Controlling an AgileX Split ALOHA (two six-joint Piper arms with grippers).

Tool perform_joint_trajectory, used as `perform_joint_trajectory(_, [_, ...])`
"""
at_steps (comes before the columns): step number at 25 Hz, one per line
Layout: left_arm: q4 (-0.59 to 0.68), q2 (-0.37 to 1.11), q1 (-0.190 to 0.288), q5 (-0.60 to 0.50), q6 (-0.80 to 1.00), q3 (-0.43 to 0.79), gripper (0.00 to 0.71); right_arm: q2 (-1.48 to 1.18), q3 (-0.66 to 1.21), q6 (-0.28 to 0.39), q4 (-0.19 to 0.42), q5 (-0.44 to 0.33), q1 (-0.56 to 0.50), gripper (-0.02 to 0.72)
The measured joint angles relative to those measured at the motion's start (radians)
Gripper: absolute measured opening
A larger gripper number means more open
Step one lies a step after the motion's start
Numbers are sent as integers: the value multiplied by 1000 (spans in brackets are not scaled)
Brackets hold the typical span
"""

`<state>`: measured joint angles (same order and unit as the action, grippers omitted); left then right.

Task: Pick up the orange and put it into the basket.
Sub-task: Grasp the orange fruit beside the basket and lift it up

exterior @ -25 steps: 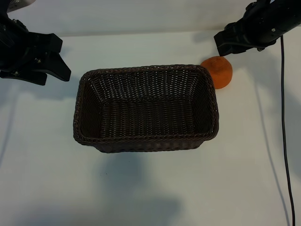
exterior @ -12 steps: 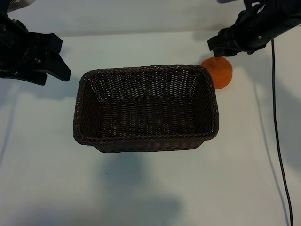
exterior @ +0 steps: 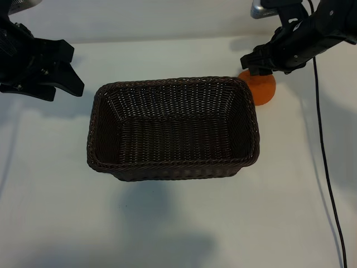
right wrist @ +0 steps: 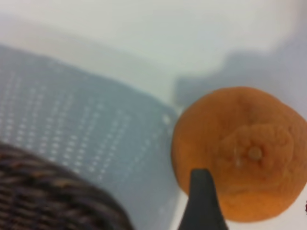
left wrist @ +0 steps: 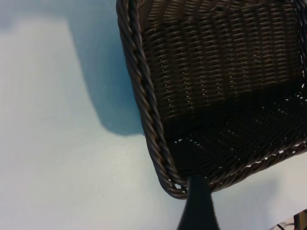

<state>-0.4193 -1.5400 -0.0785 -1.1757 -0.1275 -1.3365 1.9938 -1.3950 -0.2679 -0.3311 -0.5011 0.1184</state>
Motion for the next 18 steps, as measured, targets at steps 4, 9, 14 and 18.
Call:
perform_joint_trajectory(4, [0, 0, 0, 0, 0, 0, 568, 18, 0, 1, 5, 41, 0, 489])
perform_joint_trajectory(9, [0, 0, 0, 0, 0, 0, 568, 58, 0, 1, 14, 81, 0, 489])
perform_joint_trajectory(14, [0, 0, 0, 0, 0, 0, 568, 103, 0, 1, 15, 98, -1, 489])
perform_joint_trajectory(18, [0, 0, 0, 0, 0, 0, 568, 104, 0, 1, 15, 102, 0, 430])
